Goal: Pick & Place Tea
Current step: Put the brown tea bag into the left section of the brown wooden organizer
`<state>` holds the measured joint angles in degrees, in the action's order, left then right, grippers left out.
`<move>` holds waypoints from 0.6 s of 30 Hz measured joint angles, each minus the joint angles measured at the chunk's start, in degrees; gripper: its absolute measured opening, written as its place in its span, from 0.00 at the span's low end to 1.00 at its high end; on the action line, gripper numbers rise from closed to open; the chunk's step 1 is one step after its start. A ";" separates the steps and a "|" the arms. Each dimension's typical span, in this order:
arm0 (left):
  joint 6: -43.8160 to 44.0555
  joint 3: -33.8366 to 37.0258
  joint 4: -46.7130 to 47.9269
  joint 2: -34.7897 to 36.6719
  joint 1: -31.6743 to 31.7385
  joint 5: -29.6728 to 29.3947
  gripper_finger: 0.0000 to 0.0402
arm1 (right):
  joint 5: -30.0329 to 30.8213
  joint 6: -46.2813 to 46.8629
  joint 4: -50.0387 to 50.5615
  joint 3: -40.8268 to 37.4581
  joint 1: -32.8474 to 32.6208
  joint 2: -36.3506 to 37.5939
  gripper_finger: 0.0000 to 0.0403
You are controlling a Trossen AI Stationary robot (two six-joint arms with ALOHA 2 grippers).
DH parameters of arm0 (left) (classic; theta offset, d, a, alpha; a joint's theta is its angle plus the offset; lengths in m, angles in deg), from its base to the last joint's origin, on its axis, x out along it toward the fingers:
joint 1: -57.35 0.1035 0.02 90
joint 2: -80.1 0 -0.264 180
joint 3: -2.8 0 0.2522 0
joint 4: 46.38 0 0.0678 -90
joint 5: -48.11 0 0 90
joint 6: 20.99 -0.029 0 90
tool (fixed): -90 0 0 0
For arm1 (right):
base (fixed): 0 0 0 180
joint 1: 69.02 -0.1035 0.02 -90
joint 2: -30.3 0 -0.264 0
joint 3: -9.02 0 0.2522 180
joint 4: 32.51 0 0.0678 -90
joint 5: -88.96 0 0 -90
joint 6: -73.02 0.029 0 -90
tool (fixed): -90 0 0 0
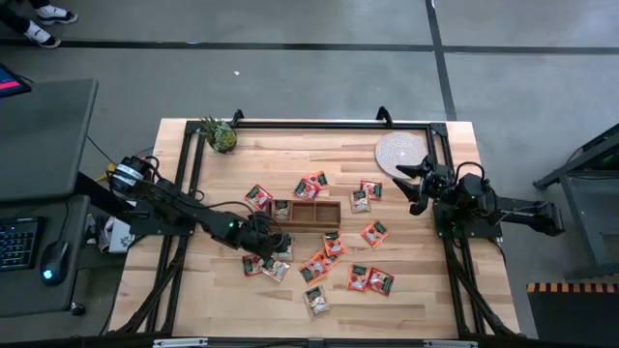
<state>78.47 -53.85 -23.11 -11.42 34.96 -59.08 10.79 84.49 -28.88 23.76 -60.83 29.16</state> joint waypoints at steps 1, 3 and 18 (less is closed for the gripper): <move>0.00 0.00 -0.26 -0.03 0.00 0.10 0.78 | 0.00 0.00 0.00 -0.01 0.01 0.00 0.56; 0.02 0.00 -0.75 -0.05 0.02 0.32 0.78 | 0.00 0.00 0.00 0.00 0.01 0.00 0.56; 0.28 -0.01 -4.73 -1.94 0.76 0.58 0.78 | 0.00 0.00 0.00 -0.01 0.02 0.00 0.56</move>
<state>78.75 -53.87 -27.84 -13.36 35.73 -58.50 10.79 84.49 -28.88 23.75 -60.82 29.16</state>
